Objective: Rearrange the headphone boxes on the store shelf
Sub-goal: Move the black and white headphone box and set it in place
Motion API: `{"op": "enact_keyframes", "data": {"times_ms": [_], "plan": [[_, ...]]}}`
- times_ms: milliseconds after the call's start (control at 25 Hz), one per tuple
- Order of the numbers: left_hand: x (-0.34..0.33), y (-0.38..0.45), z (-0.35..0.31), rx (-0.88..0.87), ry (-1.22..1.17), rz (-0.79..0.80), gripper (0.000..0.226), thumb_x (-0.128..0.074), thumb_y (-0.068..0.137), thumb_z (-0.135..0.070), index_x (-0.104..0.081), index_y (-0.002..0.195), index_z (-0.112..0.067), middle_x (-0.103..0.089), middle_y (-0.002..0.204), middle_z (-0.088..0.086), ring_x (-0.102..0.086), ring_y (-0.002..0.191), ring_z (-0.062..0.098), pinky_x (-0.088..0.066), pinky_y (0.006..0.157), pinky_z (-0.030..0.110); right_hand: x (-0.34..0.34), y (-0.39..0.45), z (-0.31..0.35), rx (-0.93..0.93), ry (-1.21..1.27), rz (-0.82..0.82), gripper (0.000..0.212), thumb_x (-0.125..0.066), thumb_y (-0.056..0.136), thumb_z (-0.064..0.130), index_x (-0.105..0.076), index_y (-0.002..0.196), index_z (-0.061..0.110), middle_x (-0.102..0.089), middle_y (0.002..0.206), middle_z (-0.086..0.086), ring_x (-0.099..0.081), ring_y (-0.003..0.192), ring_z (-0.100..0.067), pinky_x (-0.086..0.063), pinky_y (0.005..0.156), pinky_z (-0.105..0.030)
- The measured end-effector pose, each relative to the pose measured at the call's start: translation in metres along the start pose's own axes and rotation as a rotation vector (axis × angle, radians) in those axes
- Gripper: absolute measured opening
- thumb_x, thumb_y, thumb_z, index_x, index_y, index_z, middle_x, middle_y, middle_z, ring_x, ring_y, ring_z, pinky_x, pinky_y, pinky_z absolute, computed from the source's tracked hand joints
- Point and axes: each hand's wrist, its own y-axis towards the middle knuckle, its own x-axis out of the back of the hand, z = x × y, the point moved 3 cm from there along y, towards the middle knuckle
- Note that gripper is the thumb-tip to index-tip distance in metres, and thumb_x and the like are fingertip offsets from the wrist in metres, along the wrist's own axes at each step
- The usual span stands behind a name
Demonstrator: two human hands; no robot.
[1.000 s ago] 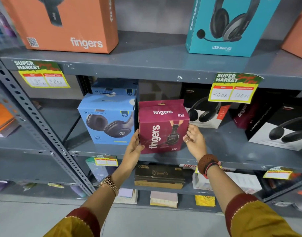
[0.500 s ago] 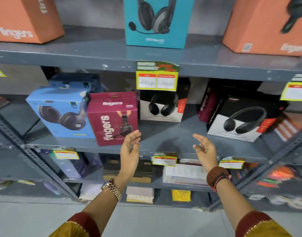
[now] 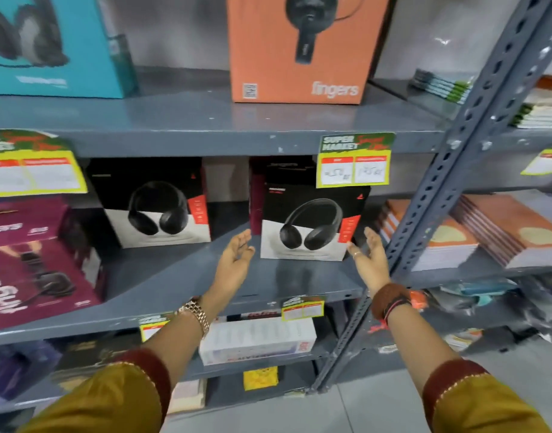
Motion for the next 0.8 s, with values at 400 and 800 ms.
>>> {"op": "enact_keyframes", "data": {"times_ms": [400, 800], "plan": [[-0.039, 0.079, -0.009, 0.107, 0.078, 0.050, 0.060, -0.046, 0.093, -0.008, -0.022, 0.148, -0.016, -0.042, 0.148, 0.008, -0.038, 0.137, 0.024, -0.029, 0.115, 0.036, -0.007, 0.059, 0.015, -0.171, 0.050, 0.056, 0.058, -0.036, 0.094, 0.042, -0.018, 0.146, 0.023, -0.030, 0.153, -0.004, -0.032, 0.138, -0.023, -0.025, 0.109, -0.032], [-0.017, 0.031, -0.014, 0.103, -0.020, -0.012, 0.082, -0.044, 0.073, 0.017, -0.035, 0.140, -0.027, -0.055, 0.136, 0.001, -0.051, 0.121, 0.017, -0.047, 0.086, 0.027, -0.006, 0.030, 0.010, -0.038, -0.120, 0.013, 0.048, -0.040, 0.095, 0.030, -0.034, 0.141, 0.015, -0.038, 0.148, -0.006, -0.035, 0.137, -0.023, -0.026, 0.116, -0.040]]}}
